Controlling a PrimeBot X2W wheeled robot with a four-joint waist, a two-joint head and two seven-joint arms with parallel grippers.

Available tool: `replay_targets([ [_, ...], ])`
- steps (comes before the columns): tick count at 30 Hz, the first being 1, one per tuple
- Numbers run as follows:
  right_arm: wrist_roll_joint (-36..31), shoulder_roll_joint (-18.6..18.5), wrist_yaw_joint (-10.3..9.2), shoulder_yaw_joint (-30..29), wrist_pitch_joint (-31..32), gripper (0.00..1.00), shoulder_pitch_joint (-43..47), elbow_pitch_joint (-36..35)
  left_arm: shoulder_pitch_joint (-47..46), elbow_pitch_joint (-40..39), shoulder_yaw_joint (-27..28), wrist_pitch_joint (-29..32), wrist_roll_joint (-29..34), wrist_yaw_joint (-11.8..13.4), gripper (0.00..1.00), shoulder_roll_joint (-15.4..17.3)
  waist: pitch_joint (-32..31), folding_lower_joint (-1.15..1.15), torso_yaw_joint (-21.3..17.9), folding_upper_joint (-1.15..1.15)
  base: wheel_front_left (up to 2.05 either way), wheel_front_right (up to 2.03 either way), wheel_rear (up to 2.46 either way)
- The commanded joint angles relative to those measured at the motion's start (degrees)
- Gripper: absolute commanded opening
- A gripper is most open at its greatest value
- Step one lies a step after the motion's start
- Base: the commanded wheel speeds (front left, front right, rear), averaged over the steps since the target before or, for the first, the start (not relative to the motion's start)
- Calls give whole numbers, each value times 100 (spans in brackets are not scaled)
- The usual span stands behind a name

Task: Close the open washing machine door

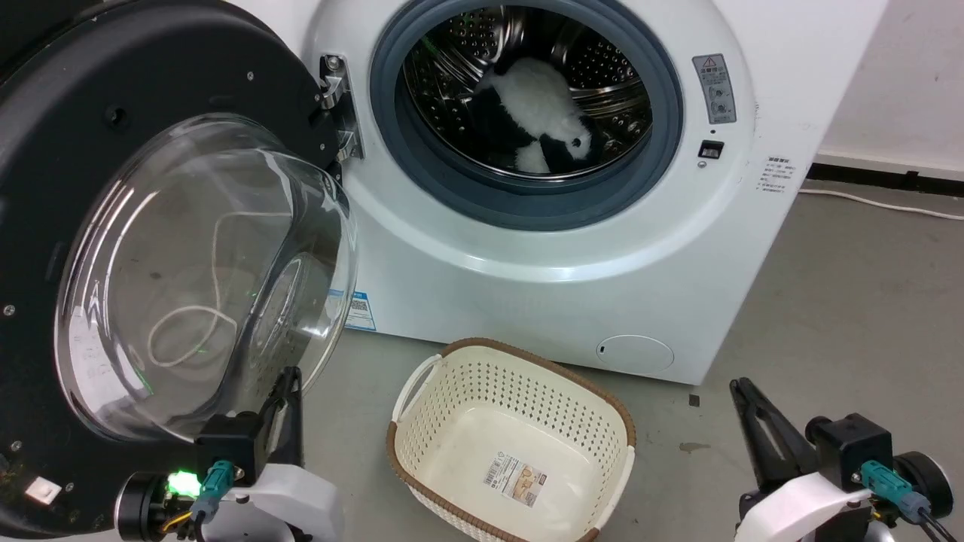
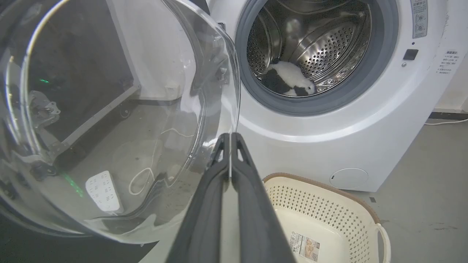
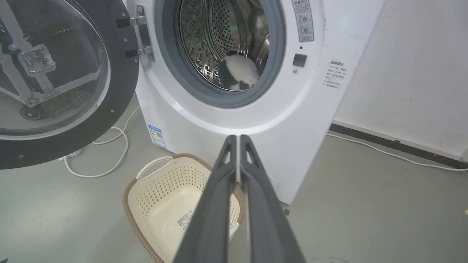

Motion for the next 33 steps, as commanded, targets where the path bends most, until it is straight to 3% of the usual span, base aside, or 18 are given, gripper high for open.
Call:
replay_targets([
  [1,0,0,0,-1,0,100,1,0,0,0,0,0,0,0,100,0,0,0,0,0,0,0,0],
  [29,365,0,1,93,-335,100,179,121,58,161,-326,-335,-371,28,100,-1,-15,0,-15,0,0,0,0],
  [30,378,0,1,99,-347,100,185,126,59,166,-335,-347,-398,29,96,-1,-16,0,-15,0,0,0,0],
  [31,391,0,1,104,-359,100,190,131,57,166,-345,-359,-419,30,8,-1,-17,0,-14,0,0,0,0],
  [32,404,0,1,110,-371,100,195,137,57,170,-359,-371,-435,28,0,-1,-18,0,-13,0,0,0,0],
  [33,417,0,1,114,-383,100,201,142,56,170,-374,-383,-446,21,0,-1,-20,0,-12,0,0,0,0],
])
